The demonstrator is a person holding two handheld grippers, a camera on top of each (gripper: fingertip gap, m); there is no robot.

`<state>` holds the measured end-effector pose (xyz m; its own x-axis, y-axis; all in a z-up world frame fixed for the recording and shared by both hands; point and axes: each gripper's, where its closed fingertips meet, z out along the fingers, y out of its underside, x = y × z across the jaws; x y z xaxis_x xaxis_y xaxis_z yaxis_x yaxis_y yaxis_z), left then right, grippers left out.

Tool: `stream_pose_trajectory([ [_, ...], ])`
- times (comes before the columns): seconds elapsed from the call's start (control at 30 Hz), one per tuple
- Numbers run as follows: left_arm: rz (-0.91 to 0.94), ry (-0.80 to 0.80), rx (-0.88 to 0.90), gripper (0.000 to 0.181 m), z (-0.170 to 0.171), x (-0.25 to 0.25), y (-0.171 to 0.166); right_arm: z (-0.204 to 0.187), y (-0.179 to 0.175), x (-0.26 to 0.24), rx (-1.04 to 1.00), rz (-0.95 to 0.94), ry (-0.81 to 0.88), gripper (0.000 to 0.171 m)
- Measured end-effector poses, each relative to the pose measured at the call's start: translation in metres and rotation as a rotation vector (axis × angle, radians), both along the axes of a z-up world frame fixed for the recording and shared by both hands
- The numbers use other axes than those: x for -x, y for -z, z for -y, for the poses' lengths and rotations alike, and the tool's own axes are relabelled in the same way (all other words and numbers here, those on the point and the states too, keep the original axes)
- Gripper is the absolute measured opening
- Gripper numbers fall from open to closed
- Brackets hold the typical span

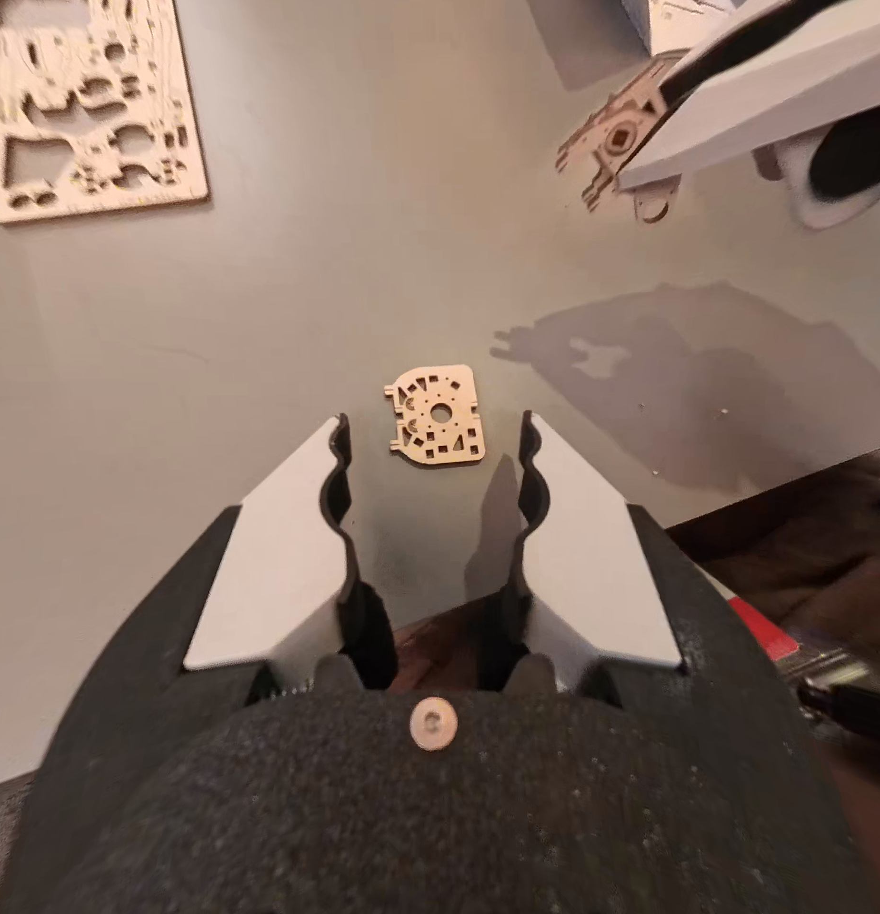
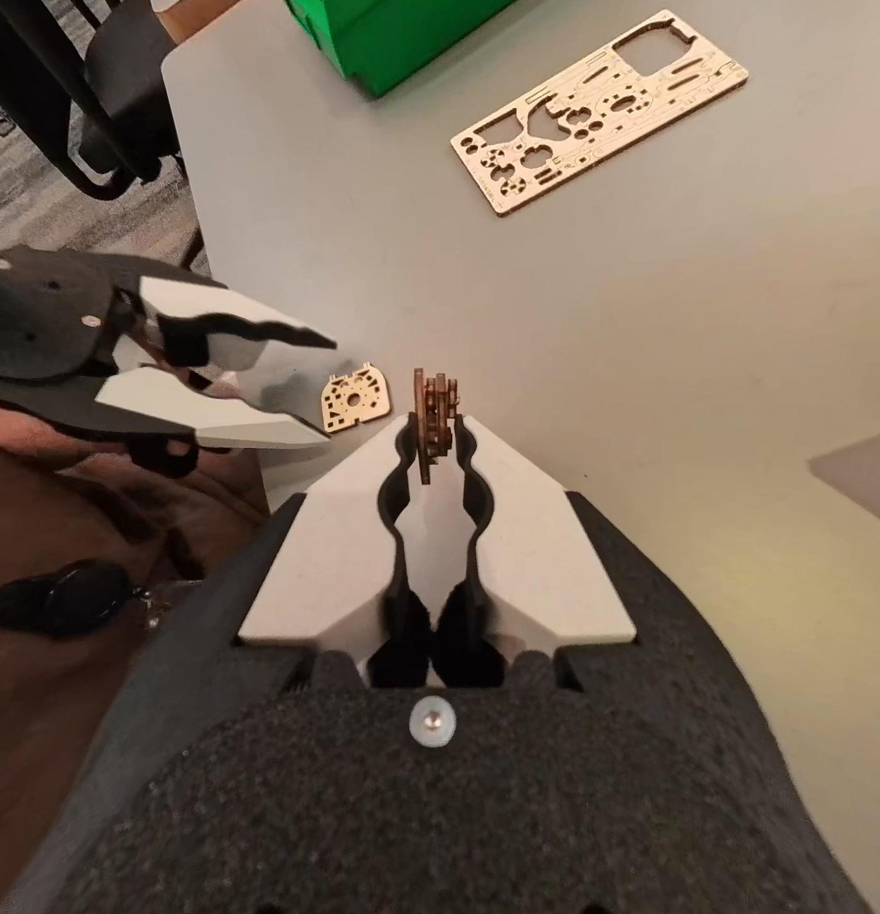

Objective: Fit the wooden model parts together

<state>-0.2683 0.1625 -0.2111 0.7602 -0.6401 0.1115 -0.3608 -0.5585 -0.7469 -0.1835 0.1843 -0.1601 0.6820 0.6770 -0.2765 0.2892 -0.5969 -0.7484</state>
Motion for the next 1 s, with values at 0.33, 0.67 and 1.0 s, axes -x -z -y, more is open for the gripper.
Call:
stream_pose_trajectory([
  [0.33, -0.069, 0.006, -0.113, 0.048, 0.005, -0.003, 0.012, 0.009, 0.009, 0.001, 0.017, 0.054, -0.053, 0.014],
  [0.67, -0.267, 0.243, -0.233, 0.038, -0.001, -0.013, 0.002, 0.026, 0.028, 0.031, 0.077, 0.112, -0.175, 0.014],
  [1.0, -0.358, 0.403, -0.328, 0.038, 0.001, -0.038, -0.006, 0.029, 0.034, 0.042, 0.161, 0.178, -0.107, 0.015],
])
